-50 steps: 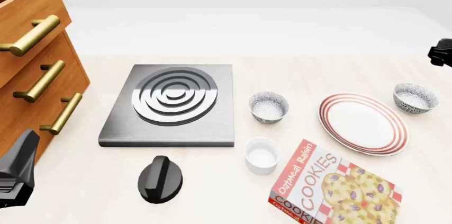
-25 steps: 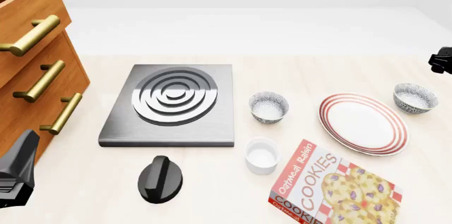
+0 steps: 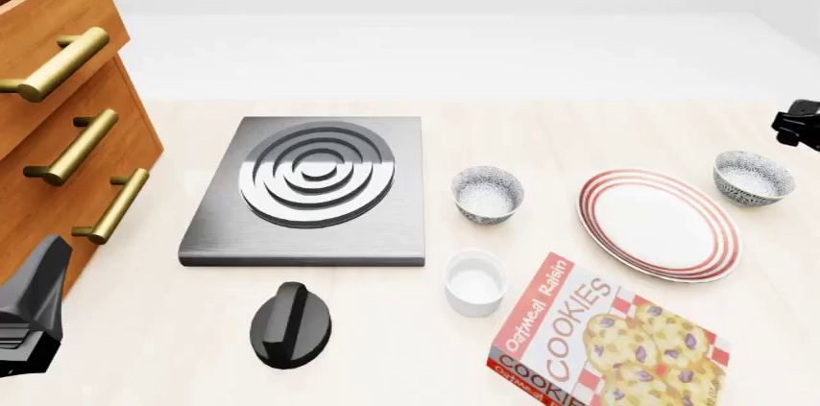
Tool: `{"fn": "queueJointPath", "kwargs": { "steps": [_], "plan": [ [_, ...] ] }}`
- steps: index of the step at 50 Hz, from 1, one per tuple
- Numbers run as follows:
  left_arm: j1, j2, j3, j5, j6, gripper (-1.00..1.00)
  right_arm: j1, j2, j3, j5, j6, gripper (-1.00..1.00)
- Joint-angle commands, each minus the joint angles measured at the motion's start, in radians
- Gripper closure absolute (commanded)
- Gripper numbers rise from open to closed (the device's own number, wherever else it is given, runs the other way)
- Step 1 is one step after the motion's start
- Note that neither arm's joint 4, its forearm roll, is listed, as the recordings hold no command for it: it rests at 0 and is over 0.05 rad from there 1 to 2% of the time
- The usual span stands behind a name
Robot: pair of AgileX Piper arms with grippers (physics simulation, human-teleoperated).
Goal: Pick the akita bowl next to the plate and place it on the plate.
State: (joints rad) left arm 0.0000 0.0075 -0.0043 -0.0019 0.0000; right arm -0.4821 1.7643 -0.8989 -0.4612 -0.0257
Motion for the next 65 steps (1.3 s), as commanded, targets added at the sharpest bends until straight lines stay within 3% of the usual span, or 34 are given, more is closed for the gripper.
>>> {"fn": "queueJointPath", "kwargs": {
  "steps": [1, 65],
  "plan": [
    [0.0, 0.0, 0.0, 0.0, 0.0, -1.0, -0.006, 0.035, -0.006, -0.008, 0.005, -1.0],
    [0.0, 0.0, 0.0, 0.0, 0.0, -1.0, -0.028, 0.174, -0.035, -0.027, 0.023, -1.0]
  ]
}}
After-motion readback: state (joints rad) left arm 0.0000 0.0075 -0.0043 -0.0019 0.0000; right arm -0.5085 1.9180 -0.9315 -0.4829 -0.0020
